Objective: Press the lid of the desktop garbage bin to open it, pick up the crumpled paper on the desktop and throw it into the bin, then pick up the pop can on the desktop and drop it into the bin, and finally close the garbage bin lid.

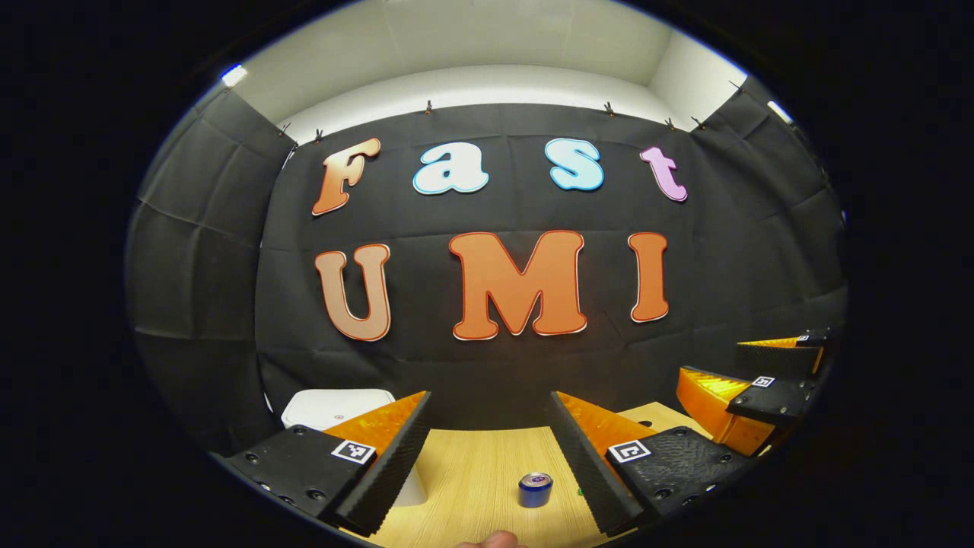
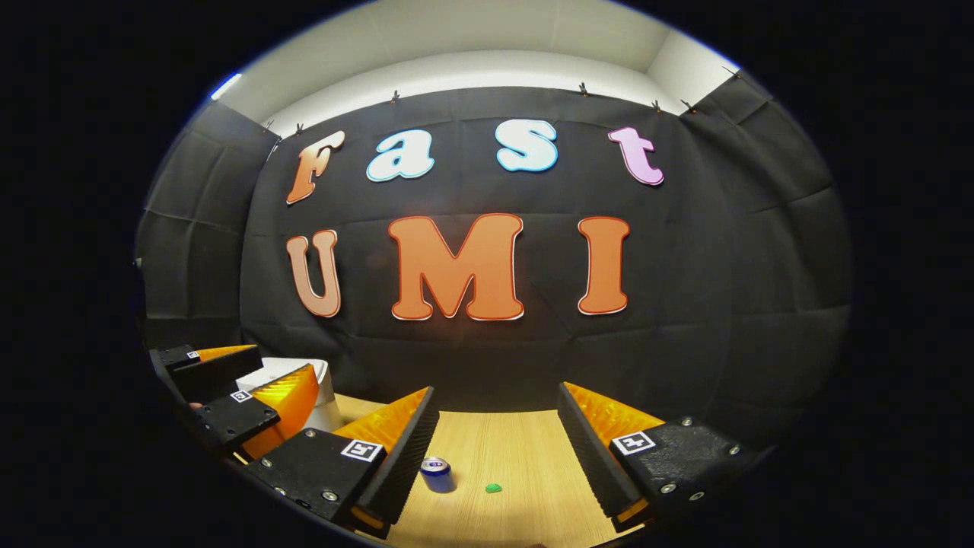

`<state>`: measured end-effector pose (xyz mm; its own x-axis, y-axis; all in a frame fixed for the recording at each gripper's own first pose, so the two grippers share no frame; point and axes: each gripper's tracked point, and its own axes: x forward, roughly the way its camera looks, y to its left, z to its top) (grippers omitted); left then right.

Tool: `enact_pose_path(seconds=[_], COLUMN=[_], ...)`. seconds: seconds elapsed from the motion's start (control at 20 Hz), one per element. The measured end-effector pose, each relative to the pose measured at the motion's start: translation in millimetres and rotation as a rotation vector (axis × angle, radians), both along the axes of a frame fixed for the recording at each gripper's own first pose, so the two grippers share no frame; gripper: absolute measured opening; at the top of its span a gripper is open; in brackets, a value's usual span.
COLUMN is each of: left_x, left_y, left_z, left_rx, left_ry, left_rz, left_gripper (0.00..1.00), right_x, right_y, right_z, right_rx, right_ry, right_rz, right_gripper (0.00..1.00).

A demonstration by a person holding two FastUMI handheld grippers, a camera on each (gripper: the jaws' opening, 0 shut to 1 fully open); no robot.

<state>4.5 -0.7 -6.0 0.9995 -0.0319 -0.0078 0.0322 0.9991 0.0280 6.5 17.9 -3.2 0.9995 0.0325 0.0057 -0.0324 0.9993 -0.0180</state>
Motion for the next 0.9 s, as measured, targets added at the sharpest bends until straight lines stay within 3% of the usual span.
enact_pose_path(seconds=[0.25,0.45,0.5,0.65,0.8,0.85,0.9], left_x=[1.6,2.7,3.4,7.4,21.5,26.1,29.2], left_y=[3.9,4.1,2.8,5.5,9.2,11.1,10.7], left_z=[-5.1,-5.6,-8.2,-17.8,-21.0,-14.0,-5.2], left_rx=[0.001,0.004,0.005,-0.018,-0.029,-0.017,-0.016], left_ry=[0.012,0.014,0.017,0.038,0.071,0.061,0.035], left_rz=[0.0,-0.001,-0.002,0.003,0.011,0.015,0.011], left_gripper=[0.95,0.99,0.95,0.99,0.95,0.99,0.95], right_x=[1.4,2.3,3.5,7.2,17.3,22.4,29.6], right_y=[2.4,-0.8,-1.1,-2.4,3.5,5.0,-0.2], right_z=[-3.2,-5.8,-6.6,-13.2,-22.4,-20.5,-16.3], right_rx=[0.0,0.003,0.0,-0.015,0.022,0.027,0.033], right_ry=[0.009,0.018,0.021,0.038,0.104,0.112,0.109], right_rz=[-0.003,-0.009,-0.012,-0.01,0.011,0.014,-0.004], right_gripper=[0.93,0.94,0.93,0.94,0.93,0.93,0.94])
